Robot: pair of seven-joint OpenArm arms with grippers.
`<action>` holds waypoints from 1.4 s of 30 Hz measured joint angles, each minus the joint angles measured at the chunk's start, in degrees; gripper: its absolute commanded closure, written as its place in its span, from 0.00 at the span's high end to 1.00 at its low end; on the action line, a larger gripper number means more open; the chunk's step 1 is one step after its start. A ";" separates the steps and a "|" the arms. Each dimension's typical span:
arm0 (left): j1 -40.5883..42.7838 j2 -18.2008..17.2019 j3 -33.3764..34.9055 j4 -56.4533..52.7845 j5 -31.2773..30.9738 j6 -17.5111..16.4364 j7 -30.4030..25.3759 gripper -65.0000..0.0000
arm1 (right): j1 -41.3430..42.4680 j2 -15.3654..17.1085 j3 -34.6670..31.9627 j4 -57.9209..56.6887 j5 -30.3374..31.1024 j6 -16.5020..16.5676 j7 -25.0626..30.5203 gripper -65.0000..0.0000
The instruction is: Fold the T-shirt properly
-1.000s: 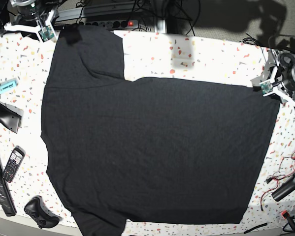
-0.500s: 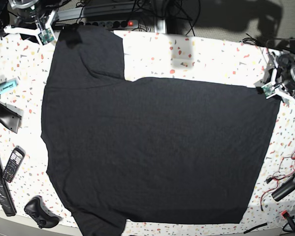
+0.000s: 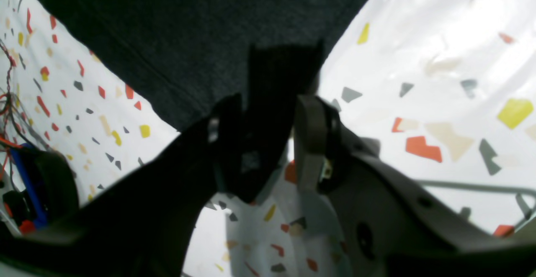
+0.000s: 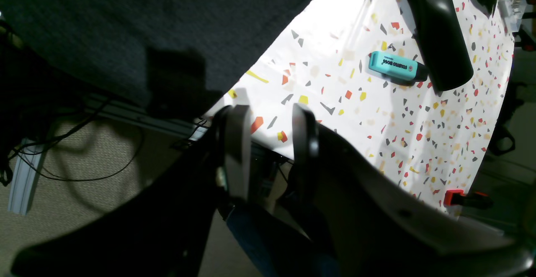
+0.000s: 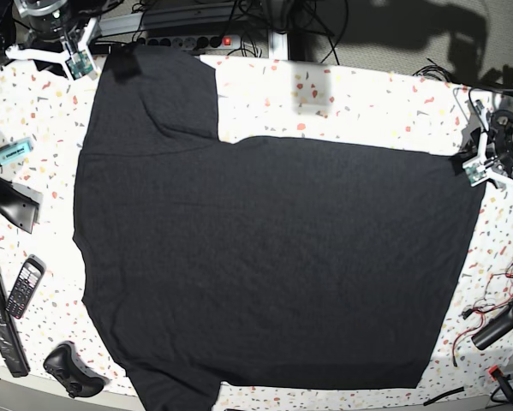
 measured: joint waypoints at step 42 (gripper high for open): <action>-0.59 2.86 -0.72 18.03 -30.73 10.34 30.77 0.32 | -4.00 0.28 0.00 0.00 0.44 1.53 -1.11 0.26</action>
